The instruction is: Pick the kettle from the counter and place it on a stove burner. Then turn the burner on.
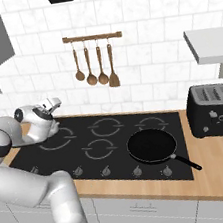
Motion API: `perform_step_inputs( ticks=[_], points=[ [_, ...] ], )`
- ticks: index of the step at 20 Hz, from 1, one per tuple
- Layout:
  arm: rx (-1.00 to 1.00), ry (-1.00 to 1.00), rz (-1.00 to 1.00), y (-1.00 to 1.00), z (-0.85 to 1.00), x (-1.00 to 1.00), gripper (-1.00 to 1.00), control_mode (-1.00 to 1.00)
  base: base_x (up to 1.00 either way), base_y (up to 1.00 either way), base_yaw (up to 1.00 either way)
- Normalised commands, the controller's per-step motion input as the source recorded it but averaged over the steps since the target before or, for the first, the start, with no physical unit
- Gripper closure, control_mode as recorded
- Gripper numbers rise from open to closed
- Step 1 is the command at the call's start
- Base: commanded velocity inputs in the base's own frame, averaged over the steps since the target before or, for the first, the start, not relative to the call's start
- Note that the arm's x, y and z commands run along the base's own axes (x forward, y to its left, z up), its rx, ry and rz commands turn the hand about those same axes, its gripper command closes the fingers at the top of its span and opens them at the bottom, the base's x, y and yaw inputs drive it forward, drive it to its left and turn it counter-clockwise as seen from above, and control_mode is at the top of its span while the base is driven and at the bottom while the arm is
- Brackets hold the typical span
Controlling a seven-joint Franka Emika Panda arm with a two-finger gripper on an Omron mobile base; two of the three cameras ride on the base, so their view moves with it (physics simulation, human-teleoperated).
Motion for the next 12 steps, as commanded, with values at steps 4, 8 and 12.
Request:
perform_step_inputs(
  ticks=[4,8,12],
  points=[
    [-0.13,0.05,0.0,0.0,0.0,0.01,-1.0,-1.0,0.0,0.0,0.0],
    [-0.11,0.06,0.0,-0.03,0.06,0.0,-1.0,-1.0,0.0,0.0,0.0],
    [-0.1,0.1,0.0,-0.19,0.03,-0.08,-1.0,-1.0,0.0,0.0,0.0]
  ],
)
